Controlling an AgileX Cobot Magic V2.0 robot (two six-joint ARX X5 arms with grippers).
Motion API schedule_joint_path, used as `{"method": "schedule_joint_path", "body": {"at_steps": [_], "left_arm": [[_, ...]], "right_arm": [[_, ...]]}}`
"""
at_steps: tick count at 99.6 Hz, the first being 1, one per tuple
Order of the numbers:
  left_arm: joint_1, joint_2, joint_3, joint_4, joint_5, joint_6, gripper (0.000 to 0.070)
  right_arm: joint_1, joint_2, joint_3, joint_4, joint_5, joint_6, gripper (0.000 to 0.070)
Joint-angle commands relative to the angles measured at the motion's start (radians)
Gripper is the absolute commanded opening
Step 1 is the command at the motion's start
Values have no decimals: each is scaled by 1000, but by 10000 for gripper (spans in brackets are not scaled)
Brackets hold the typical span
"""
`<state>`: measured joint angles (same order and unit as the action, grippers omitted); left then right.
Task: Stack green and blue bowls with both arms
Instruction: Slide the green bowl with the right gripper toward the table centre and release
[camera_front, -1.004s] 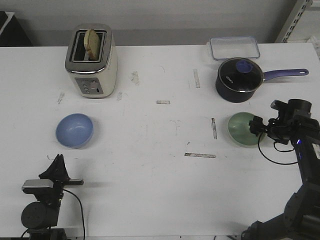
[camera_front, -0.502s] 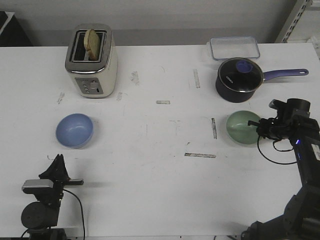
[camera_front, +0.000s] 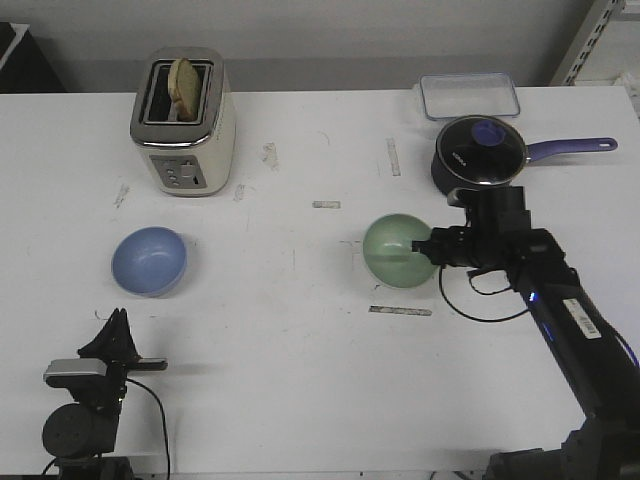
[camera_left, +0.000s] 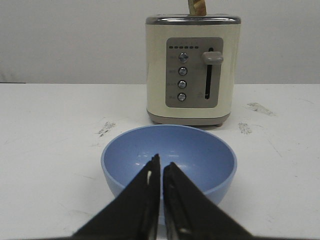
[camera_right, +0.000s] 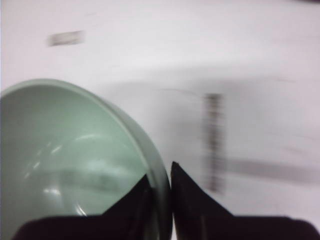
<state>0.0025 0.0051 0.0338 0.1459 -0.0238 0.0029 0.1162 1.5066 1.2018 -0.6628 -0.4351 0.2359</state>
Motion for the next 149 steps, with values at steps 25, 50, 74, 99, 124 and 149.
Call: {"method": "schedule_joint_path", "body": {"at_steps": [25, 50, 74, 99, 124, 149], "left_arm": [[1, -2, -21, 12, -3, 8, 1], [1, -2, -21, 12, -3, 8, 1], [1, -2, -21, 13, -3, 8, 1], [1, -2, -21, 12, -3, 8, 1], [1, -2, -21, 13, -3, 8, 1], [1, -2, -21, 12, -3, 8, 1]], "right_arm": [[267, 121, 15, 136, 79, 241, 0], [356, 175, 15, 172, 148, 298, 1], [360, 186, 15, 176, 157, 299, 159], [362, 182, 15, 187, 181, 299, 316], [354, 100, 14, 182, 251, 219, 431], [309, -58, -61, 234, 403, -45, 368]]}}
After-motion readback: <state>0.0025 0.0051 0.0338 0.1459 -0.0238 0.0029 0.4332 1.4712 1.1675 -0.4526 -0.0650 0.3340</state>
